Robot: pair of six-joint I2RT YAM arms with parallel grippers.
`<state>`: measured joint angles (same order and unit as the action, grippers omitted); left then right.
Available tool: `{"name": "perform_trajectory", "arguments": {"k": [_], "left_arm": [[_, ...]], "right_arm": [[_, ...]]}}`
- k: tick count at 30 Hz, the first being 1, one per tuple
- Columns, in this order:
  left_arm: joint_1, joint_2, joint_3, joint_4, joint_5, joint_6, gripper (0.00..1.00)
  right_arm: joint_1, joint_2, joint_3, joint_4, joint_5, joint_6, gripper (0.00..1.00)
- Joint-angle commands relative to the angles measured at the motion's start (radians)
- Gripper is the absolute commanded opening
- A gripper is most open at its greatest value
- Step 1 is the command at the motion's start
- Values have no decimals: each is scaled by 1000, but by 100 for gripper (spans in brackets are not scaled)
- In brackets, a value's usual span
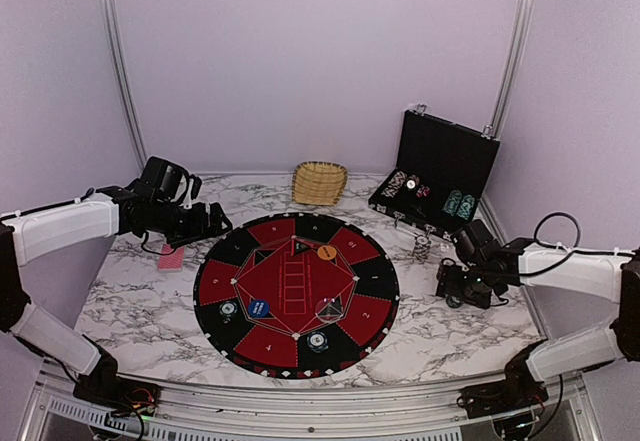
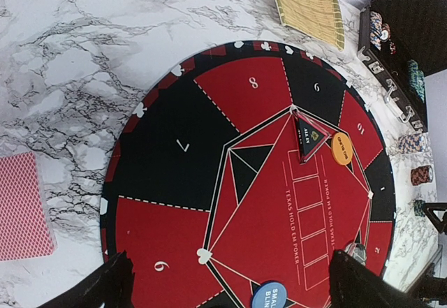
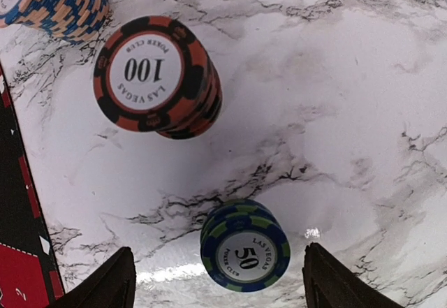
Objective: Distribute texas hold em gaming equipment
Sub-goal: Pick up the pile of poker chips from the center of the board.
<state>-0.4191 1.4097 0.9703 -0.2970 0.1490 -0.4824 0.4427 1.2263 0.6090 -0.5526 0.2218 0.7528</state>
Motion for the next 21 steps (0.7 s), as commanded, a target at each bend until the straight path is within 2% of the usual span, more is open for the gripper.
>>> {"name": "perform_trajectory", "arguments": {"k": [1, 8, 12, 21], "left_arm": [[-5, 9, 31, -3, 1, 11, 99], [-5, 1, 24, -4, -3, 9, 99], [-5, -2, 24, -9, -10, 13, 99], [-6, -5, 19, -10, -10, 13, 99]], "right_arm": [[-20, 55, 2, 62, 9, -27, 80], [-29, 118, -8, 107, 18, -32, 74], [-29, 142, -8, 115, 8, -32, 61], [-29, 121, -21, 70, 26, -24, 53]]}}
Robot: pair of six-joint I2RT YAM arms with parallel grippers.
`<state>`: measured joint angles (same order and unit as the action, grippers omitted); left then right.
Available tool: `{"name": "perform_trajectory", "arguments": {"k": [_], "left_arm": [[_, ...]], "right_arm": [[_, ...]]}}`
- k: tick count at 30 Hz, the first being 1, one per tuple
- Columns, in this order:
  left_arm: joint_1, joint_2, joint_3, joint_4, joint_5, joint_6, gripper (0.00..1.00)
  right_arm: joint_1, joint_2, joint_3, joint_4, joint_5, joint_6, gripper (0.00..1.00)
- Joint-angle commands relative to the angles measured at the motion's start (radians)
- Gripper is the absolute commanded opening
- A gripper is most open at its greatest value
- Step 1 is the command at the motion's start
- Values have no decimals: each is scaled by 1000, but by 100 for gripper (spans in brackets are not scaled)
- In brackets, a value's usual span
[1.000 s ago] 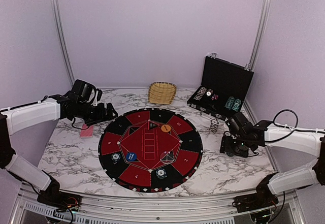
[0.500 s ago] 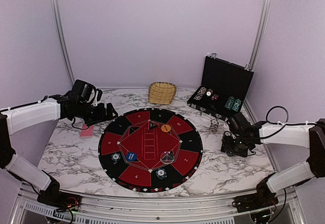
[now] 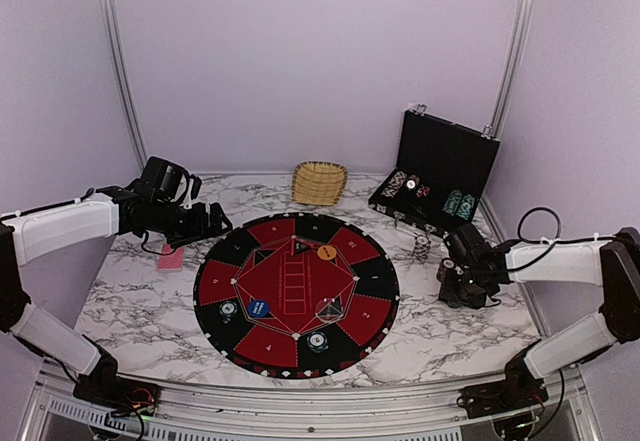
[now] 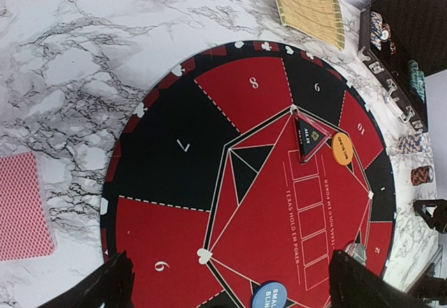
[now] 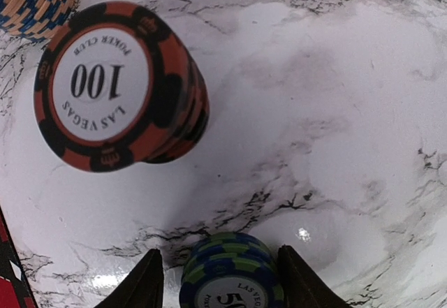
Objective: Distribute texas hold em gaming equipment
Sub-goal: Pick up the pile of poker chips from the center of the board.
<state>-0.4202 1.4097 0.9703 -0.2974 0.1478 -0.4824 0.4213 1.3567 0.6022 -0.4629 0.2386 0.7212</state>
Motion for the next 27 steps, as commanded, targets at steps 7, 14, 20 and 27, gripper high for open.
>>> {"name": "perform_trajectory", "arguments": {"k": [7, 14, 20, 27], "left_arm": [[-3, -7, 14, -10, -11, 13, 99], [-3, -6, 10, -9, -9, 12, 99], [-1, -15, 6, -11, -14, 14, 99], [5, -22, -5, -9, -11, 15, 99]], "right_arm": [[-7, -36, -36, -46, 21, 22, 52], [22, 7, -19, -47, 33, 20, 51], [60, 44, 4, -65, 57, 41, 49], [69, 36, -3, -69, 50, 53, 43]]}}
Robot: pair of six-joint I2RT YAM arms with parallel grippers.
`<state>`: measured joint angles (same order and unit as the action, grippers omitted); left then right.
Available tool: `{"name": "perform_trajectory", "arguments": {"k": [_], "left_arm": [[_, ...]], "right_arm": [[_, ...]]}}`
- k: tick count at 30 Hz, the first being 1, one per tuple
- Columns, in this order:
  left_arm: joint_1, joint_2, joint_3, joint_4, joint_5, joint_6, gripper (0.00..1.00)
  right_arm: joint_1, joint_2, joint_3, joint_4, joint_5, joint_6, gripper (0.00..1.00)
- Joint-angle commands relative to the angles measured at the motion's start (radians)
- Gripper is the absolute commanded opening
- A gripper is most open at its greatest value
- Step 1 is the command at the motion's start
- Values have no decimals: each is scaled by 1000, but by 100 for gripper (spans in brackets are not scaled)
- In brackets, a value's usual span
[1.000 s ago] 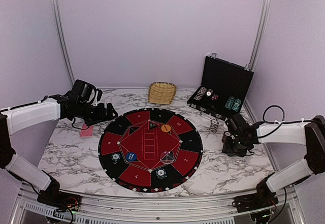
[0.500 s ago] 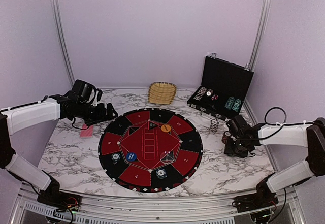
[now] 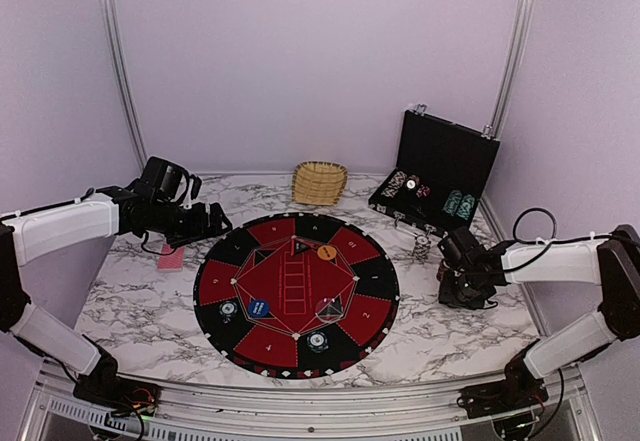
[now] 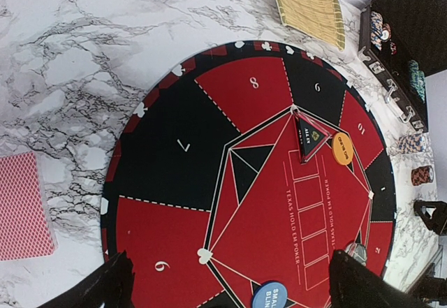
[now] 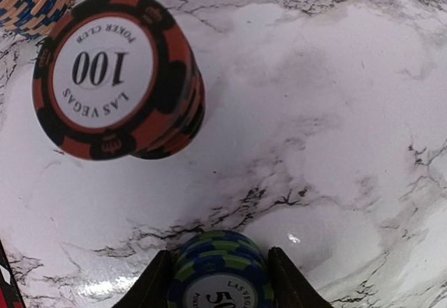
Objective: Distribute texas hold em gaming equipment
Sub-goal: Pick up the pile of poker chips from the center of the board.
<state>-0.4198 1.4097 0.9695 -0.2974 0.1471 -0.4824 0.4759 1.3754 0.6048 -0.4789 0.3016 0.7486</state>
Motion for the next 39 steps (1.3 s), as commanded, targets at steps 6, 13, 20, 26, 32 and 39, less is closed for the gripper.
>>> {"name": "perform_trajectory", "arguments": {"k": [6, 13, 20, 26, 32, 39], "left_arm": [[6, -19, -5, -9, -7, 15, 99], [6, -24, -9, -9, -6, 12, 99], [7, -22, -8, -10, -4, 13, 99], [6, -22, -10, -8, -2, 13, 99], [8, -17, -11, -5, -2, 14, 99], [8, -17, -13, -5, -2, 13, 99]], "right_arm": [[19, -16, -13, -59, -29, 29, 38], [47, -20, 13, -76, -32, 37, 34], [75, -19, 49, -95, -30, 42, 31], [91, -9, 74, -98, -35, 41, 30], [100, -5, 83, -98, -38, 41, 29], [108, -4, 84, -94, -41, 41, 29]]}}
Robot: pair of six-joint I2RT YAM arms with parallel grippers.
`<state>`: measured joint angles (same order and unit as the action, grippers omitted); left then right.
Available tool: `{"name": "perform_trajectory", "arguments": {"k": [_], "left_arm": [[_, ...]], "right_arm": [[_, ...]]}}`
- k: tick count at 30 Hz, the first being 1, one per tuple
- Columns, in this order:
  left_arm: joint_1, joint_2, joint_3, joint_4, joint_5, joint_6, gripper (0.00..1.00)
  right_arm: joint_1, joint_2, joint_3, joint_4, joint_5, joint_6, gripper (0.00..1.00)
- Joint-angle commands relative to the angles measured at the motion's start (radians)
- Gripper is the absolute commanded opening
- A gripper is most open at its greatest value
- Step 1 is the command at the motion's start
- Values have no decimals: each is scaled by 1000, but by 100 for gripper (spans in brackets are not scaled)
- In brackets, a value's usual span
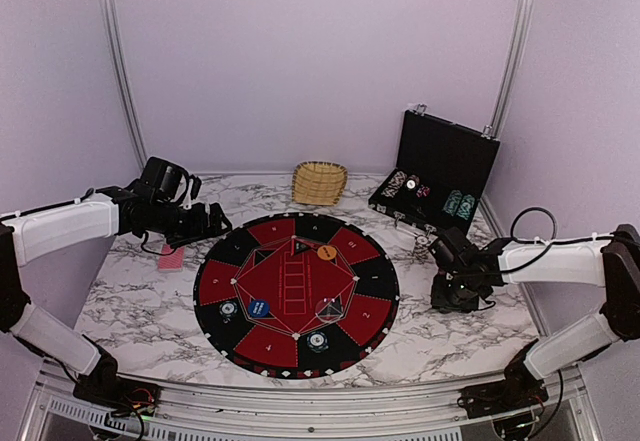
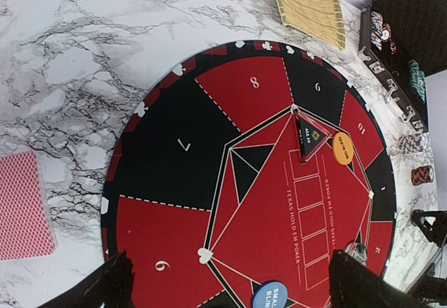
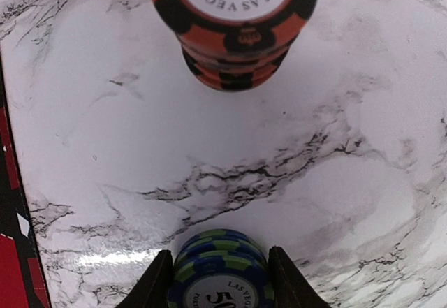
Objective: Distribute texas hold em gaming equipment
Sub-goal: Pick up the pile of poker chips from the center of the board.
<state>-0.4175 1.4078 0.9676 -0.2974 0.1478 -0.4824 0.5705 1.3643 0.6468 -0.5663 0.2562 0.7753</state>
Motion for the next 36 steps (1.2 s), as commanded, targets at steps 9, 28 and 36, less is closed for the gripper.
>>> {"name": "perform_trajectory", "arguments": {"k": [9, 28, 36], "left_arm": [[6, -19, -13, -4, -3, 13, 99], [6, -17, -18, -5, -4, 13, 99], [9, -18, -21, -5, -2, 14, 99]], "right_arm": [[19, 9, 44, -1, 3, 17, 28], [45, 28, 64, 8, -3, 22, 27], [68, 42, 86, 3, -2, 26, 27]]}}
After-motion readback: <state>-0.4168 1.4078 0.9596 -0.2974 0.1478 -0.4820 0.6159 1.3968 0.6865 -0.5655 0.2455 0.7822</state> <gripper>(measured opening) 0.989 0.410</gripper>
